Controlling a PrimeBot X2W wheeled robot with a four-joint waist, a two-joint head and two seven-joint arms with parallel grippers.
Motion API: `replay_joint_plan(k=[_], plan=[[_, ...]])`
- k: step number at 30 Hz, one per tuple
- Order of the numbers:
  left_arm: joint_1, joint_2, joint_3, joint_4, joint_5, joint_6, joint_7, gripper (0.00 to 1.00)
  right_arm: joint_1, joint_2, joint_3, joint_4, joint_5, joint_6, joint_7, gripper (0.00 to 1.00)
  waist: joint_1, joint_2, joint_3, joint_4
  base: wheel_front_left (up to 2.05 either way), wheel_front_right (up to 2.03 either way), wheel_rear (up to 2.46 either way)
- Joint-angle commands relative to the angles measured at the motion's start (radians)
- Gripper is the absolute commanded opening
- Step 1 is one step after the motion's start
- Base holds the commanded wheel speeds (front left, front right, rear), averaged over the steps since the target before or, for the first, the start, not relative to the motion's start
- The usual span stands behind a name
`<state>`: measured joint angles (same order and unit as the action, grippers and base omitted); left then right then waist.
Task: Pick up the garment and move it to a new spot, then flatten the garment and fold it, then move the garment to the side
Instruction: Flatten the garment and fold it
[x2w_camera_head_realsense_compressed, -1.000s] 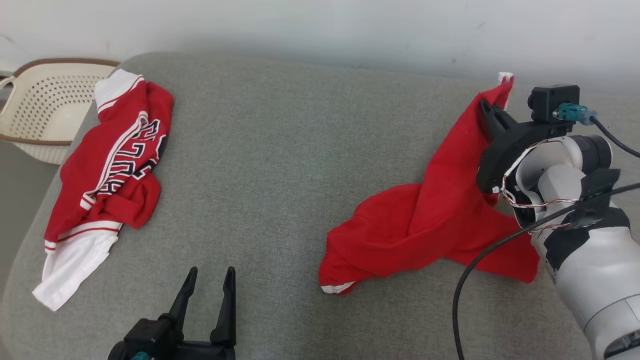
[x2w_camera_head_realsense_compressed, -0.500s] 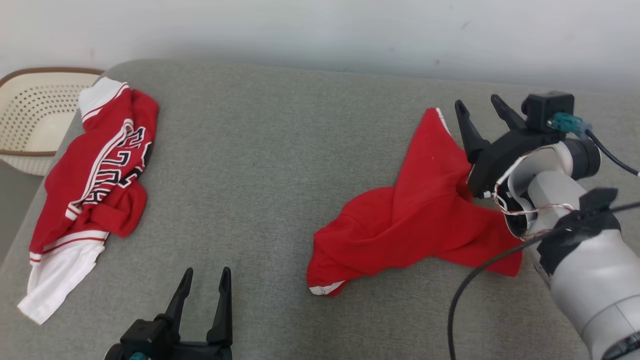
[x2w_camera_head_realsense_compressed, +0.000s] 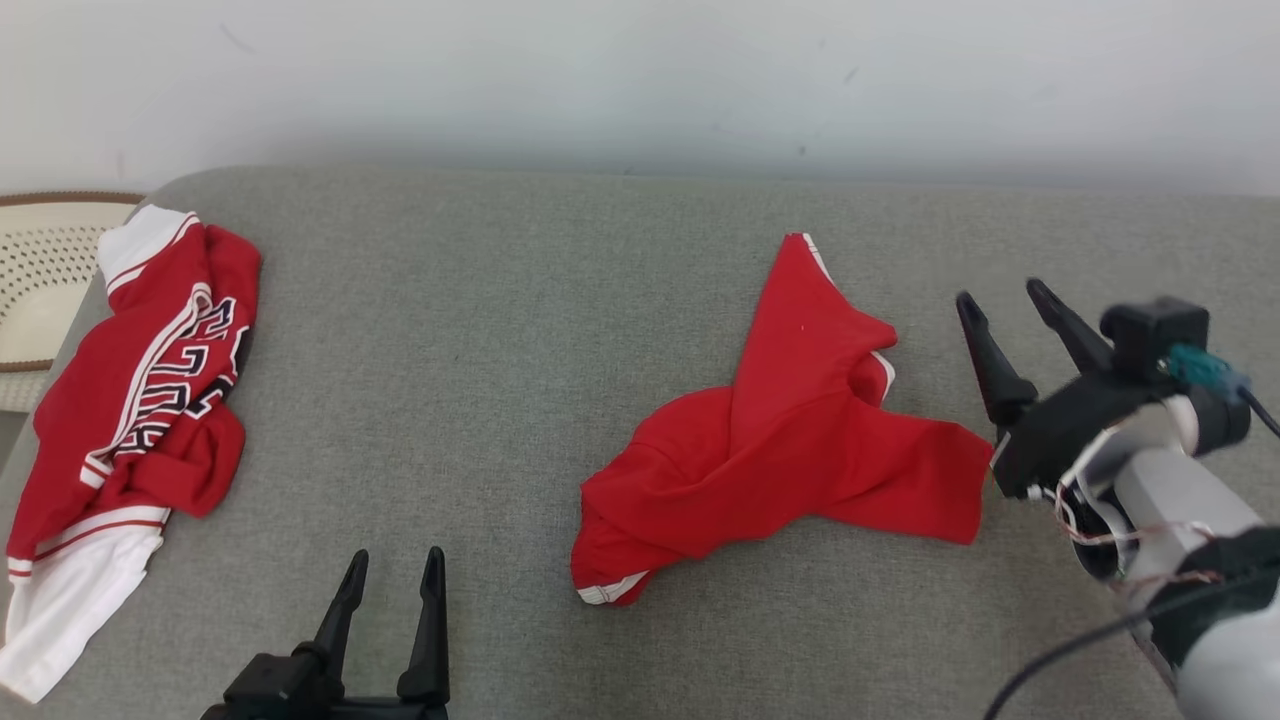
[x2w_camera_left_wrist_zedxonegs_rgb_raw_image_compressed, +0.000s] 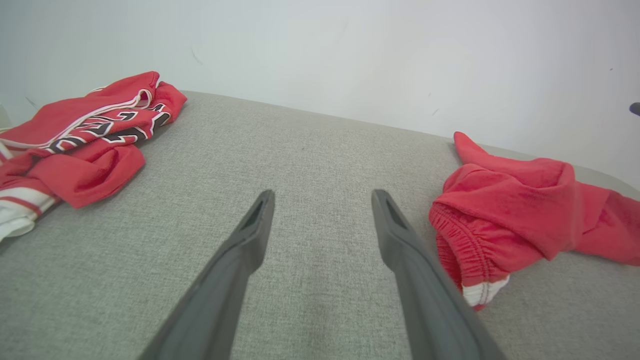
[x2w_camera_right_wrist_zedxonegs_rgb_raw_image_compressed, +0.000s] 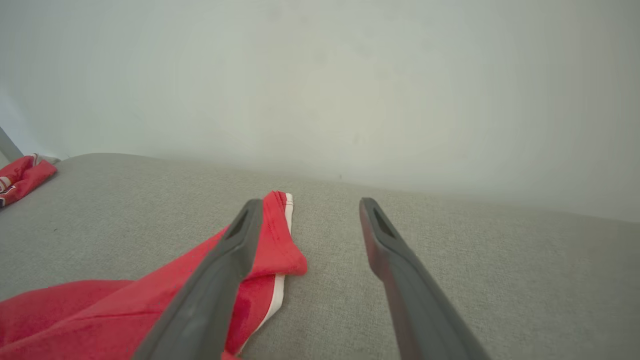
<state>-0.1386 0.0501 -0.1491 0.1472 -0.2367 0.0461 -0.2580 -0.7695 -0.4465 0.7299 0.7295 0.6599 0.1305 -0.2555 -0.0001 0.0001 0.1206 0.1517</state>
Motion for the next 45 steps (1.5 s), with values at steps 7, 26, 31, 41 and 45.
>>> replay_joint_plan(k=[7, 26, 31, 41, 45], plan=[[0.022, 0.000, 0.008, -0.007, 0.013, -0.002, -0.007, 1.00, 0.181, -0.025, -0.077, -0.159, -0.016, 0.000, 0.028, 1.00, 0.0001, -0.0001, -0.007, -0.014, 0.00, 0.00, 0.00], [0.005, 0.001, -0.009, -0.005, -0.006, 0.002, -0.005, 1.00, 0.518, 0.079, -0.343, -0.428, -0.193, 0.000, 0.265, 1.00, 0.0001, -0.0001, 0.011, 0.005, 0.00, 0.00, 0.00], [0.002, 0.001, -0.007, -0.005, -0.005, 0.002, -0.005, 1.00, 0.509, 0.104, -0.356, -0.399, -0.205, 0.000, 0.265, 0.93, 0.0001, -0.0001, 0.014, 0.011, 0.00, 0.00, 0.00], [0.007, 0.000, 0.004, -0.003, 0.001, 0.003, -0.005, 1.00, 0.468, 0.105, -0.331, -0.403, -0.208, 0.000, 0.206, 0.00, 0.0001, -0.0001, 0.014, 0.008, 0.00, 0.00, 0.00], [0.014, 0.000, 0.009, 0.000, -0.004, 0.001, -0.005, 1.00, 0.482, 0.091, -0.323, -0.474, -0.188, 0.000, 0.222, 0.00, 0.0001, -0.0001, 0.004, -0.006, 0.00, 0.00, 0.00]])
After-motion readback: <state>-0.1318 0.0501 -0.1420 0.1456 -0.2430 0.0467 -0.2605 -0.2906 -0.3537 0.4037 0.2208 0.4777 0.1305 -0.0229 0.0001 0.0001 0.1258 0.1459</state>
